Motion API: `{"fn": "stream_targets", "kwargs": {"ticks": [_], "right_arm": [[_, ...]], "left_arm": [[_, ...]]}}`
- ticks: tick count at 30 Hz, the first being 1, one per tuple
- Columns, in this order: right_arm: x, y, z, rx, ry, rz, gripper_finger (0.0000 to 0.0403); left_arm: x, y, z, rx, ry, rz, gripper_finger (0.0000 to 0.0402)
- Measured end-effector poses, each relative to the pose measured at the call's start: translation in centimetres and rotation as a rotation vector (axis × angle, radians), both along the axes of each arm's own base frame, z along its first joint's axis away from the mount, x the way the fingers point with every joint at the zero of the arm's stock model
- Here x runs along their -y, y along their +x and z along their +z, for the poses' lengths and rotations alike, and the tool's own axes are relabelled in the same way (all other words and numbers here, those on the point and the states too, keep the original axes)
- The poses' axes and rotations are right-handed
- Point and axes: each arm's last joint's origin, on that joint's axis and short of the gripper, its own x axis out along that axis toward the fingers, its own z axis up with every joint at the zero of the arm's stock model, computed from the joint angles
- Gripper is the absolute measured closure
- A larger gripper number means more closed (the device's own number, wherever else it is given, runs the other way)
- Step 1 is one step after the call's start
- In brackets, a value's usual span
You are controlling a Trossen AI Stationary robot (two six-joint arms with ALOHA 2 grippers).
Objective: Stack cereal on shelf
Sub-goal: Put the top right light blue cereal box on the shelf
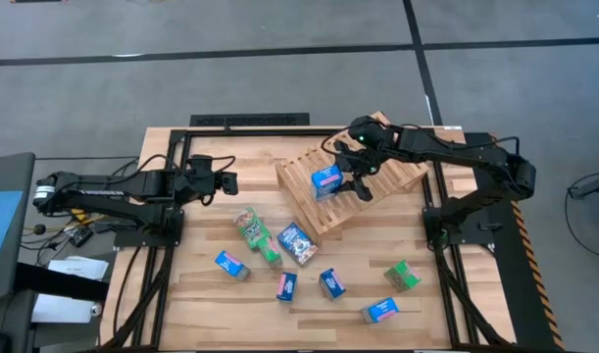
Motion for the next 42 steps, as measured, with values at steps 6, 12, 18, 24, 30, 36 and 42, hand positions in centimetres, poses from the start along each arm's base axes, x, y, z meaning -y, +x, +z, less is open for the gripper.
{"fn": "stream_targets", "kwargs": {"ticks": [6, 12, 18, 24, 30, 36, 42], "right_arm": [[0.1, 0.0, 0.0, 0.01, -0.016, 0.008, 0.0217], [0.4, 0.2, 0.5, 0.062, -0.066, 0.017, 0.0213], [2.3, 1.4, 1.4, 0.089, -0.068, 0.008, 0.0219], [4.4, 3.8, 2.8, 0.064, -0.115, 0.081, 0.0217], [5.8, 6.4, 3.0, 0.029, -0.1, 0.104, 0.0208], [6.4, 7.6, 1.8, -0.04, -0.065, 0.111, 0.0207], [7.3, 7.6, 1.5, -0.027, -0.093, 0.107, 0.0207]], "left_arm": [[0.0, 0.0, 0.0, 0.003, -0.002, 0.003, 0.021], [0.0, 0.0, 0.0, 0.012, -0.01, 0.01, 0.021], [0.0, 0.0, 0.0, 0.015, -0.014, 0.014, 0.021], [0.0, 0.0, 0.0, 0.021, -0.021, 0.02, 0.021], [0.0, -0.1, 0.0, 0.018, -0.011, 0.03, 0.021], [0.0, -0.1, 0.0, 0.021, -0.008, 0.037, 0.021], [-0.1, -0.1, 0.0, 0.021, -0.007, 0.039, 0.021]]}}
